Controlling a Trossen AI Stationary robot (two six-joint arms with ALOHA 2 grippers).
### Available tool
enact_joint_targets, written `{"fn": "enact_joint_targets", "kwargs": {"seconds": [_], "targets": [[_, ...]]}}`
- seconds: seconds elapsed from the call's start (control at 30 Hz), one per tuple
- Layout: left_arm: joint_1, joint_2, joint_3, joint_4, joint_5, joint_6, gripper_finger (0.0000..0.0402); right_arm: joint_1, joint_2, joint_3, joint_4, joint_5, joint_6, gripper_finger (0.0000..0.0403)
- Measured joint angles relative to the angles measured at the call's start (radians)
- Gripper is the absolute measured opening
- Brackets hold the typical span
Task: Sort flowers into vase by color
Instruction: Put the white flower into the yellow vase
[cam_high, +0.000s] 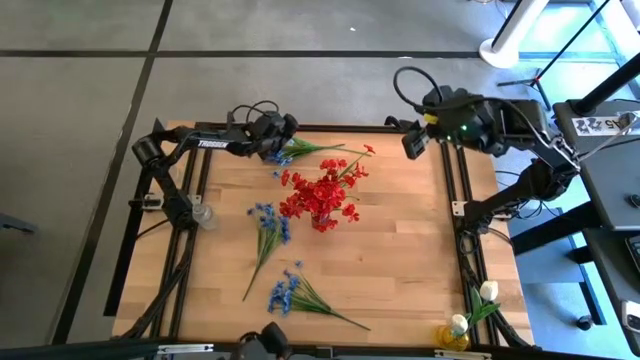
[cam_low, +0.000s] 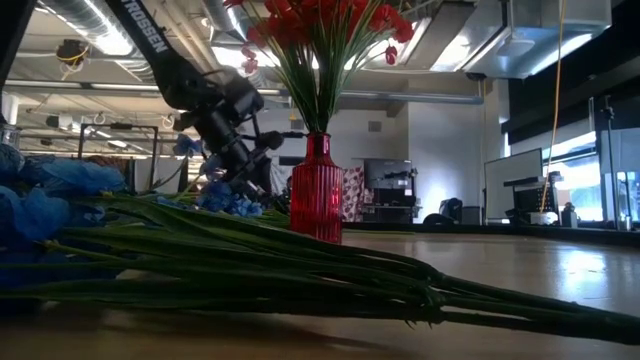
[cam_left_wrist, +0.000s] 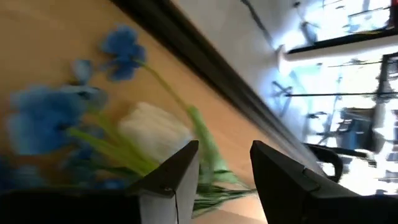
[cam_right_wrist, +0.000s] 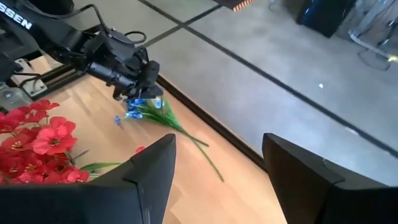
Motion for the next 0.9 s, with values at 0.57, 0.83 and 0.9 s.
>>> {"fn": "enact_joint_targets", "kwargs": {"seconds": [0.57,0.83,0.9], "targets": [[-0.054,-0.227,0.000,-0.239,0.022,0.223,0.0141,-0.055,0.005,0.000,0.004,-0.131,0.000,0.0239],[-0.047,-0.026,0.084,-0.030,0.056,0.081,0.0141,-0.057,0.007,0.000,0.013,-0.125,0.004,0.0239],[-0.051,0.034,0.123,-0.025,0.062,0.046,0.0141,-0.057,0.007,0.000,0.013,-0.128,0.005,0.0239]]}}
